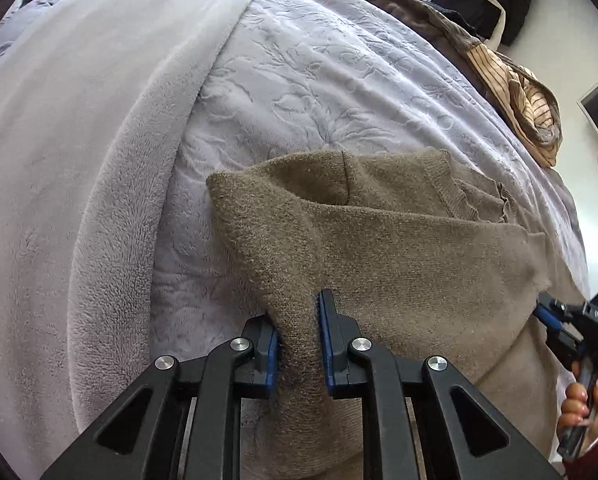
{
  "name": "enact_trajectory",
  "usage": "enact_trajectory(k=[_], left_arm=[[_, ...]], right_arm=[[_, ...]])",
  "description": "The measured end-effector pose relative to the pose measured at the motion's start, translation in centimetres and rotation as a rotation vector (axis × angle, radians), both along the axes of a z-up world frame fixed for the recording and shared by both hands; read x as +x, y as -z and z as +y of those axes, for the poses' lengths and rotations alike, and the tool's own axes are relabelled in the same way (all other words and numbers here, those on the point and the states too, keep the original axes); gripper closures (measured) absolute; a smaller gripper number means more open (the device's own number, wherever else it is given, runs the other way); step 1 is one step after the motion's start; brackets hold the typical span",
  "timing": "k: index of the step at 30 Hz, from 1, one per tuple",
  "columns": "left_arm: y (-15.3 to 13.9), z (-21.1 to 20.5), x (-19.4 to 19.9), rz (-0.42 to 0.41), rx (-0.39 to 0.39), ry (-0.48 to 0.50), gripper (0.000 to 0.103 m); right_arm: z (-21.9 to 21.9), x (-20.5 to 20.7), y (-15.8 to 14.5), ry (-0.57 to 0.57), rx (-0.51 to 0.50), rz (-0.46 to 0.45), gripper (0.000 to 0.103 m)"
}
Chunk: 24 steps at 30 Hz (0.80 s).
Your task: Fold small clothes
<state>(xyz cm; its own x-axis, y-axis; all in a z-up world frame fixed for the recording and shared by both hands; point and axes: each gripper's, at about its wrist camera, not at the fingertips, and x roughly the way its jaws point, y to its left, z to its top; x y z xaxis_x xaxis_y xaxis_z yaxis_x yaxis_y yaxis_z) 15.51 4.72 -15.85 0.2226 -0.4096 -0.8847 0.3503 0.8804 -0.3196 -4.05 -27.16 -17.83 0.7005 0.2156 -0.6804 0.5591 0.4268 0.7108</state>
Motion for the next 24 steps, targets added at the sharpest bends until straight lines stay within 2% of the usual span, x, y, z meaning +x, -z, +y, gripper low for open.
enact_trajectory(k=[3, 4, 5, 6, 9, 13, 17, 24], left_arm=[[-0.3, 0.2, 0.0, -0.013, 0.012, 0.018, 0.084], [-0.3, 0.3, 0.1, -0.012, 0.014, 0.021, 0.084], [-0.1, 0.3, 0.1, -0.011, 0.013, 0.023, 0.084], [0.0, 0.5, 0.1, -0.012, 0.009, 0.025, 0.084], [0.0, 0.1, -0.4, -0.046, 0.033, 0.048, 0.084], [-0.3, -0.3, -0.8, -0.074, 0.082, 0.066, 0.084], [-1.2, 0.6, -1.2, -0.07, 0.104, 0.031, 0.084], [-2.3, 2.5, -4.1, -0.057, 0.132, -0.004, 0.084]], right_arm=[[-0.4, 1.3, -0.3, -0.015, 0.014, -0.023, 0.083], [-0.3, 1.8, -0.6, -0.027, -0.014, -0.003, 0.086], [0.0, 2.0, -1.1, -0.035, -0.067, 0.021, 0.095], [0.2, 1.8, -1.4, -0.036, -0.09, 0.03, 0.096], [0.0, 0.4, -1.0, 0.002, -0.093, 0.063, 0.096], [-0.3, -1.3, 1.2, 0.047, -0.012, 0.079, 0.096], [0.5, -0.9, -0.6, 0.013, -0.101, 0.117, 0.095], [2.6, -1.3, -2.2, -0.104, -0.15, 0.132, 0.094]])
